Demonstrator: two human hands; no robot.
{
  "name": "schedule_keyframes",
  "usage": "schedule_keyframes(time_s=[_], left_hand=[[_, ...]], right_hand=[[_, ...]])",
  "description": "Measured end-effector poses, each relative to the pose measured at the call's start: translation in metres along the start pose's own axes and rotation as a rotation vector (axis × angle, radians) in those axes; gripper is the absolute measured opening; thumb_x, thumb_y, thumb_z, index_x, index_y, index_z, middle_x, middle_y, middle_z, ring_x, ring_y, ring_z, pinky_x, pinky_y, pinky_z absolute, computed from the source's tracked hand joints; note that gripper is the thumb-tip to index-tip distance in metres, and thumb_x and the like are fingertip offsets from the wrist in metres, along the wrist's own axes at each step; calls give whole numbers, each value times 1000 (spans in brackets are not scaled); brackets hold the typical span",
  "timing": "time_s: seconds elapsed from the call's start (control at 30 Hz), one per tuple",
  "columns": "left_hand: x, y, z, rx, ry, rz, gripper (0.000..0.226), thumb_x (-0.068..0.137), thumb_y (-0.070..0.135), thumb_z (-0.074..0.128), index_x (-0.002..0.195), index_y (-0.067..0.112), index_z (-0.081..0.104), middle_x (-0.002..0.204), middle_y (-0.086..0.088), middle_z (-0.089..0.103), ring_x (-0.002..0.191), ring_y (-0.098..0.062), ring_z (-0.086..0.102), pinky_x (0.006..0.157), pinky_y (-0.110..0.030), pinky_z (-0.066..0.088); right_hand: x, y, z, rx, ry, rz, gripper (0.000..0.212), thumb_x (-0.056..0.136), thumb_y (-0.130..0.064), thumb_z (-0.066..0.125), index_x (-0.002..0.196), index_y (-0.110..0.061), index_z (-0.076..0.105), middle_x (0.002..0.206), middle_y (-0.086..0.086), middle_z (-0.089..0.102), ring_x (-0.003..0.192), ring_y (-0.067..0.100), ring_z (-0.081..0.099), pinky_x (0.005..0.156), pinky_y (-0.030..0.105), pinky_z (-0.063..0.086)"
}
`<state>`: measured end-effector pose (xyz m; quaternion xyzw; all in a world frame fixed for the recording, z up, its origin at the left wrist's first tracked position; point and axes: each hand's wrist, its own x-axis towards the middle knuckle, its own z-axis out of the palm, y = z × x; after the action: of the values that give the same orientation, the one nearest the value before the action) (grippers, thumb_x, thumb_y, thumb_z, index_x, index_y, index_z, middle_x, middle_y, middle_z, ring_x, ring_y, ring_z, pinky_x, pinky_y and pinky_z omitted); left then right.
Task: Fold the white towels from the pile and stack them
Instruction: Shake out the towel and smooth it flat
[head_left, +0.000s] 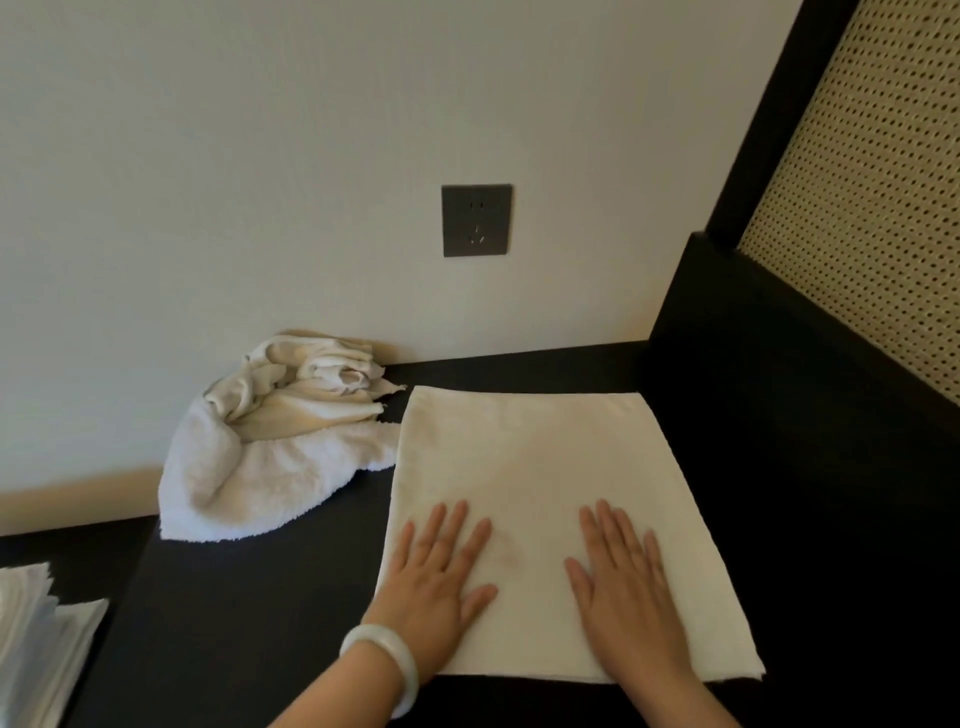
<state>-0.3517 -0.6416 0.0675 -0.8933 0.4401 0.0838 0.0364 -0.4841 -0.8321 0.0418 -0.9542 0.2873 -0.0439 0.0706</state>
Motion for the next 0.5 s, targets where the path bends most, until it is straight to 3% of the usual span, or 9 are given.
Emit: schedule_keyframes(time_s=[0.03, 0.13, 0.23, 0.37, 0.5], left_hand=[[-3, -7, 1, -26, -12, -27, 65, 95, 59, 20, 149, 28, 39, 155, -4, 35, 141, -28, 37, 109, -41, 14], [-11, -25, 12, -89, 12, -26, 72, 89, 66, -3, 152, 34, -14, 159, 4, -24, 147, -23, -22, 117, -40, -14], [-21, -38, 16, -93, 38, -9, 71, 88, 68, -4, 146, 37, -30, 152, 8, -40, 141, -15, -37, 118, -37, -20], [-40, -60, 13, -166, -19, 108, 76, 88, 73, 10, 147, 41, -25, 151, 13, -42, 138, -9, -40, 112, -26, -28], [-61, -71, 7, -391, -42, 221, 71, 84, 75, 42, 146, 52, 17, 155, 31, -19, 140, 7, -27, 113, -14, -19]], right_hand=[[-3, 9, 0, -8, 16, 14, 64, 102, -51, 12, 154, -26, -16, 163, -8, -15, 148, 7, -18, 121, 36, -15], [-16, 31, -10, -22, -4, 41, 63, 99, -52, 6, 150, -27, -20, 162, -10, -16, 147, 5, -19, 121, 34, -14], [-26, 60, -19, -28, -63, -49, 63, 102, -53, 15, 150, -31, -20, 159, -14, -22, 145, 1, -24, 119, 28, -18], [-40, 91, -38, 224, -238, -173, 65, 95, -56, 42, 148, -48, 6, 154, -33, -12, 141, -16, -18, 112, 9, -17], [-61, 117, -51, 520, -236, -136, 63, 76, -43, 71, 134, -50, 48, 148, -42, 25, 141, -17, 11, 114, 4, -1]])
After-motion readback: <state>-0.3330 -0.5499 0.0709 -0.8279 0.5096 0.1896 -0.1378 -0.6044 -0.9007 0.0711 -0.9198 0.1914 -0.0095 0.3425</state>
